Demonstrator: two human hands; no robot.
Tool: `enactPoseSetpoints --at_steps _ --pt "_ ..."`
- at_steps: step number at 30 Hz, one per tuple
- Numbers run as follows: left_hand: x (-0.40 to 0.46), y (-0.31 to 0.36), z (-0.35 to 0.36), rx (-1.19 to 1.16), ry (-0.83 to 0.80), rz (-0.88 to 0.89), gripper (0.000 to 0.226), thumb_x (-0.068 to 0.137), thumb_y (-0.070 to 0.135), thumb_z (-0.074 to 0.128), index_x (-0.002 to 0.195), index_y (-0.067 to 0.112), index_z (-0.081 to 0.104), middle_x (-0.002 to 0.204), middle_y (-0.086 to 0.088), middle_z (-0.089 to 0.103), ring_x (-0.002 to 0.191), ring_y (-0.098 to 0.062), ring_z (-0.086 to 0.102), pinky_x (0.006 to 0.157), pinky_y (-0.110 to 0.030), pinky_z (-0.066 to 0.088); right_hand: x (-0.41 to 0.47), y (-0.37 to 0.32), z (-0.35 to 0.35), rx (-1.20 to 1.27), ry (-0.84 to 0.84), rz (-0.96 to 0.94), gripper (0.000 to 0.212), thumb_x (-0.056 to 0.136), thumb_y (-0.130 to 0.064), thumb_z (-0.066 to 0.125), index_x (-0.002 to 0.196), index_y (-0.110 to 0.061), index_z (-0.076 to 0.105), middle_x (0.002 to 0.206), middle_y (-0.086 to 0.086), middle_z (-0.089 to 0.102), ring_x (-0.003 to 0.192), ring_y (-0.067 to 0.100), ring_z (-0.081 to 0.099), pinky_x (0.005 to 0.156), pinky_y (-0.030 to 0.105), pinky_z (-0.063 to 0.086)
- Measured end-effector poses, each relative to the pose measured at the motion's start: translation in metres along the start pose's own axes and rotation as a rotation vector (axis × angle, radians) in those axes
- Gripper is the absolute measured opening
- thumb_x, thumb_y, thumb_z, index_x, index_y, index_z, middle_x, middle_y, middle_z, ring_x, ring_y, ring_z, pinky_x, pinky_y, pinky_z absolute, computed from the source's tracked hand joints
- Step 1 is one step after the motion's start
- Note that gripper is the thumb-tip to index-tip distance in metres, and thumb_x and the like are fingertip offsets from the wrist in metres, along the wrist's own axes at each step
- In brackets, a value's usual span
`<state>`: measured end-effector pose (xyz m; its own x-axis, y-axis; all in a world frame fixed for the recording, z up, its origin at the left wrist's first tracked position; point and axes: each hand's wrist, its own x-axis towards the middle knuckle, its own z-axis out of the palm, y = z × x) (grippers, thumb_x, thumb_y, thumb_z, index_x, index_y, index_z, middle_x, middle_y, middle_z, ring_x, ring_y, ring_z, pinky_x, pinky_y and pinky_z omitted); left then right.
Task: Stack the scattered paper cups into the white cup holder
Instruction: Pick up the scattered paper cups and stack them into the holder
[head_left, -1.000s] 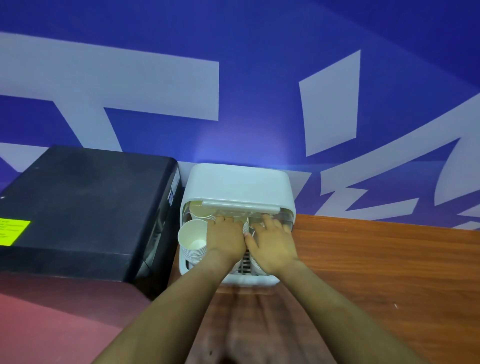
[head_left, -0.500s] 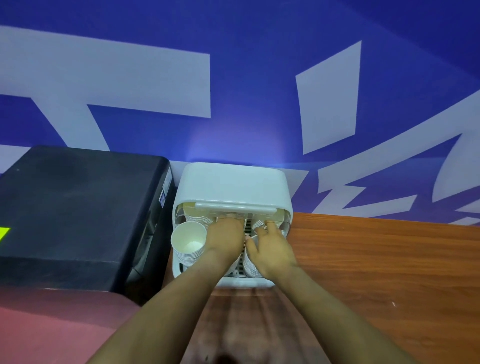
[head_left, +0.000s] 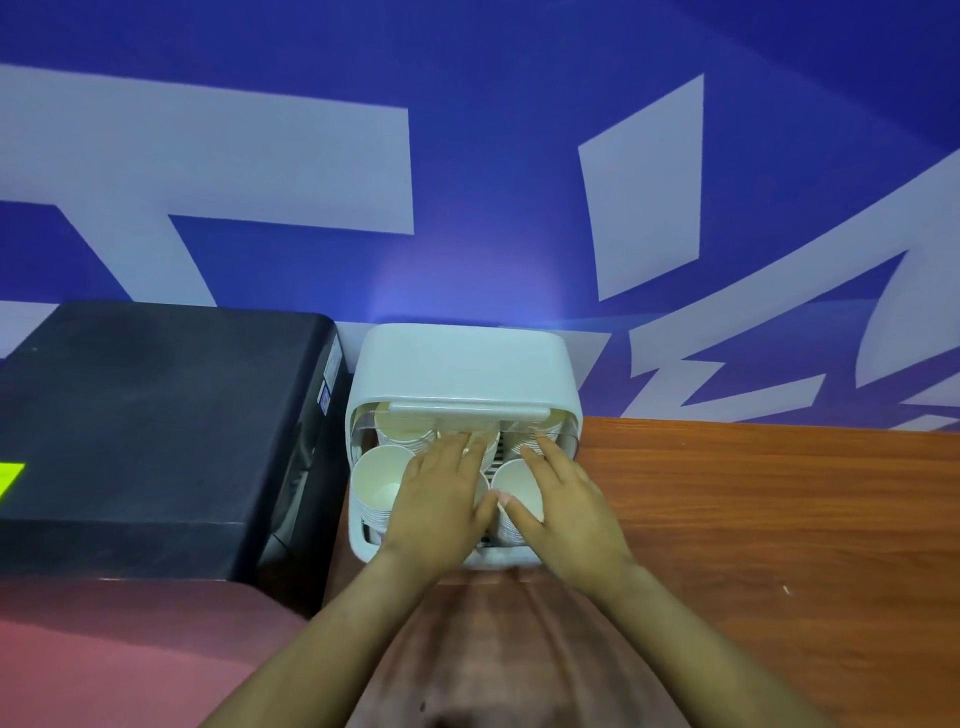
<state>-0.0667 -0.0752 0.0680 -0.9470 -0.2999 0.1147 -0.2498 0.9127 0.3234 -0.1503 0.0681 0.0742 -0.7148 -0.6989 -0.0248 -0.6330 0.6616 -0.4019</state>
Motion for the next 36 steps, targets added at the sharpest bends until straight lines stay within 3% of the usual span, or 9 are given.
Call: enactPoseSetpoints --at_steps 3,7,14,19,23,26,29,33,36 --pt "-0.019 -0.001 -0.007 0.054 -0.130 -0.038 0.085 0.071 0.058 0.025 0.145 0.019 0.037 0.150 -0.004 0.036 0.138 -0.025 0.034 0.112 -0.049 0.026 -0.008 0.003 0.000 0.039 -0.024 0.019 0.084 0.078 -0.058 0.060 0.148 -0.022 0.028 0.154 -0.007 0.026 0.141 0.013 0.026 0.114 0.028 0.027" --pt "-0.022 -0.003 -0.008 0.175 -0.242 -0.014 0.079 0.080 0.042 0.055 0.150 0.025 0.020 0.153 0.000 0.022 0.141 -0.023 0.022 0.114 -0.048 0.013 -0.008 0.005 0.007 0.094 -0.089 0.099 0.093 0.073 -0.043 0.073 0.149 -0.023 0.023 0.153 -0.008 0.025 0.139 0.015 0.030 0.111 0.029 0.031" --pt "-0.004 -0.002 0.005 0.246 -0.227 -0.076 0.080 0.084 0.030 0.064 0.147 0.027 0.016 0.153 -0.011 0.013 0.139 -0.029 0.021 0.106 -0.039 0.034 0.000 0.001 0.016 0.217 -0.074 0.199 0.093 0.074 -0.031 0.076 0.148 -0.021 0.021 0.150 0.000 0.027 0.136 0.020 0.034 0.109 0.028 0.031" --pt "0.003 -0.001 0.009 0.222 -0.185 -0.110 0.076 0.084 0.033 0.062 0.147 0.029 0.019 0.151 -0.011 0.017 0.132 -0.031 0.030 0.106 -0.042 0.029 0.005 0.005 0.021 0.307 0.002 0.223 0.090 0.070 -0.025 0.078 0.145 -0.021 0.028 0.139 0.003 0.037 0.127 0.022 0.042 0.106 0.031 0.037" --pt "0.011 0.000 0.014 0.203 -0.105 -0.138 0.070 0.084 0.033 0.062 0.144 0.029 0.026 0.148 -0.009 0.026 0.132 -0.030 0.031 0.108 -0.044 0.025 0.014 0.003 0.021 0.345 0.108 0.226 0.079 0.070 -0.022 0.077 0.137 -0.018 0.036 0.142 0.003 0.035 0.123 0.024 0.045 0.102 0.035 0.041" --pt "0.015 0.000 0.017 0.232 -0.091 -0.147 0.072 0.074 0.038 0.072 0.137 0.029 0.039 0.139 -0.006 0.041 0.122 -0.028 0.044 0.101 -0.048 0.033 0.021 0.004 0.023 0.338 0.131 0.257 0.075 0.071 -0.022 0.076 0.135 -0.017 0.037 0.139 0.002 0.039 0.122 0.024 0.045 0.102 0.035 0.041" --pt "0.013 -0.002 0.018 0.233 -0.060 -0.135 0.081 0.051 0.046 0.085 0.121 0.028 0.049 0.117 -0.001 0.058 0.103 -0.024 0.058 0.085 -0.049 0.043 0.024 0.006 0.022 0.325 0.105 0.277 0.076 0.072 -0.023 0.075 0.137 -0.017 0.037 0.141 0.001 0.038 0.124 0.024 0.044 0.103 0.034 0.040" --pt "0.005 -0.011 0.014 0.178 0.009 -0.070 0.089 0.046 0.045 0.087 0.120 0.029 0.041 0.119 0.002 0.060 0.108 -0.023 0.059 0.081 -0.047 0.047 0.021 0.009 0.020 0.303 0.106 0.248 0.081 0.068 -0.025 0.078 0.139 -0.018 0.040 0.140 -0.001 0.041 0.125 0.021 0.044 0.105 0.030 0.038" --pt "-0.010 -0.017 0.009 0.099 0.099 -0.005 0.081 0.051 0.037 0.088 0.120 0.025 0.046 0.116 -0.004 0.059 0.105 -0.027 0.060 0.080 -0.044 0.050 0.011 0.010 0.017 0.226 0.097 0.213 0.082 0.072 -0.027 0.077 0.143 -0.020 0.035 0.145 -0.004 0.034 0.129 0.020 0.039 0.106 0.031 0.038"
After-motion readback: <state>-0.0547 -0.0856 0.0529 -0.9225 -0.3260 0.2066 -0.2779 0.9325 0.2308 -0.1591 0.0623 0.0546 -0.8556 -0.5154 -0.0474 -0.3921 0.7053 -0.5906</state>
